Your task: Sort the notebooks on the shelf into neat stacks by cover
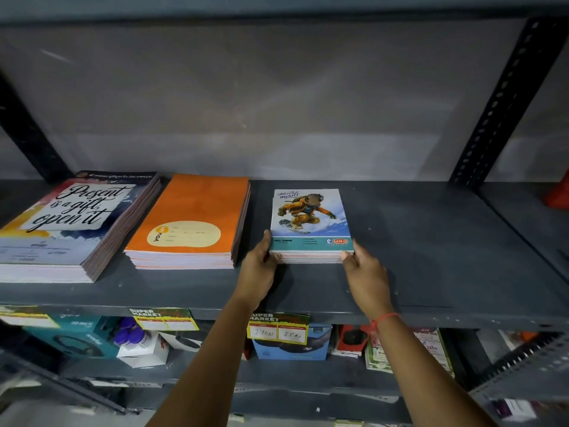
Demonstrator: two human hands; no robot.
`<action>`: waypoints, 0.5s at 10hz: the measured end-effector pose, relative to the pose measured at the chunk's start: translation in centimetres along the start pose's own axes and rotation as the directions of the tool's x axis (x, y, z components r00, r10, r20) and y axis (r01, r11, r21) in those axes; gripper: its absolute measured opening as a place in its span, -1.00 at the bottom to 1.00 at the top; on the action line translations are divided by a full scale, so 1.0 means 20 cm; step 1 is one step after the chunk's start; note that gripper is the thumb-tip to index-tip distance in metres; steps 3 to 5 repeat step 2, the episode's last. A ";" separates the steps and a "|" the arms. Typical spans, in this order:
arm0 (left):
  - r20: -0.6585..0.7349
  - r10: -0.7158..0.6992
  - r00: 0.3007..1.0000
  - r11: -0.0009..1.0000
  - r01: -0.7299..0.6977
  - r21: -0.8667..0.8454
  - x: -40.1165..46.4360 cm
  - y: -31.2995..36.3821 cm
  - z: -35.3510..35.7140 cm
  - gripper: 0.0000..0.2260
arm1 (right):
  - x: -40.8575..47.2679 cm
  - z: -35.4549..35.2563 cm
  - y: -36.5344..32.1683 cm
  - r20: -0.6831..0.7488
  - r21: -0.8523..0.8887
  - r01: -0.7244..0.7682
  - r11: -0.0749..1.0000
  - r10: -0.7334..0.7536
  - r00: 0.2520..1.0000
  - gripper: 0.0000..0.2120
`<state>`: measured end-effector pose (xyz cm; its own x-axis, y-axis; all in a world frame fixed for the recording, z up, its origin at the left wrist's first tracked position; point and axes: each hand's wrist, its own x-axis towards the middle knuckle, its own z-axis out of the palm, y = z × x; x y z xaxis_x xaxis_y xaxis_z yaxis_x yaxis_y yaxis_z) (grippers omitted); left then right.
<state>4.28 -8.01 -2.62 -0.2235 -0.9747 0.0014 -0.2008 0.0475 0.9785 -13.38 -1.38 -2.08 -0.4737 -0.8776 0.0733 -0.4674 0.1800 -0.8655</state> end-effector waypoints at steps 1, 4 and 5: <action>-0.012 -0.037 0.999 0.999 0.037 0.003 -0.01 0.02 -0.01 -0.62 | -0.01 0.00 -0.01 0.017 0.047 -0.027 0.999 0.026 1.000 -0.67; -0.005 -0.054 0.999 0.995 0.054 0.088 -0.06 0.05 0.00 -0.58 | -0.07 0.00 -0.02 -0.047 0.143 -0.089 0.986 0.096 0.994 -0.62; -0.005 -0.054 0.999 0.995 0.054 0.088 -0.06 0.05 0.00 -0.58 | -0.07 0.00 -0.02 -0.047 0.143 -0.089 0.986 0.096 0.994 -0.62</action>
